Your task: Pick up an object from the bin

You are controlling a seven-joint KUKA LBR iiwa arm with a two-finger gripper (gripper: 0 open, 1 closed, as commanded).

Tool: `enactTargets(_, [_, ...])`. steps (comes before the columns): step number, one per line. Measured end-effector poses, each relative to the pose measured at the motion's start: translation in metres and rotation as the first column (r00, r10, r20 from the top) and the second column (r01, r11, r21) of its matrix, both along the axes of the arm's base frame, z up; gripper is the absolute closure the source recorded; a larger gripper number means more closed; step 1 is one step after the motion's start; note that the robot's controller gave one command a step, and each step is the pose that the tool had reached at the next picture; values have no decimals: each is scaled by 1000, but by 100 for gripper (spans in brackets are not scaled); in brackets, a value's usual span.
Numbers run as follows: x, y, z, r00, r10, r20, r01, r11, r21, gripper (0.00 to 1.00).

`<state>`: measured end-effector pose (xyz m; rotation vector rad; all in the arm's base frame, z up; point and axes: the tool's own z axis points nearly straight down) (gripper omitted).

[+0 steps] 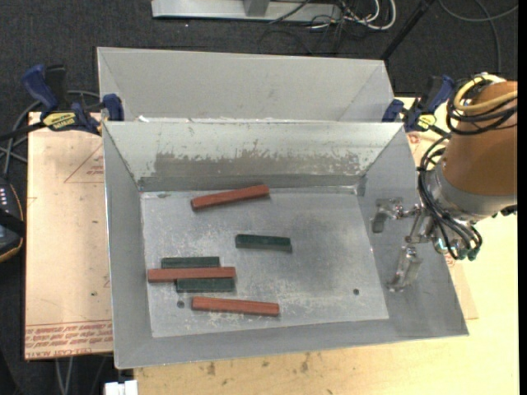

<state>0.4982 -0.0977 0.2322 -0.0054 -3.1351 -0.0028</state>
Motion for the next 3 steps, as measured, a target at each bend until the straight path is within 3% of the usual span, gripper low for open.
enactTargets(1, [35,144,-165,1000,25,8,-25,1000,2,0])
enactTargets(2, [99,171,-130,998,-58,17,58,998,2,0])
enactTargets(3, [94,155,-120,999,-48,10,48,999,-1,0])
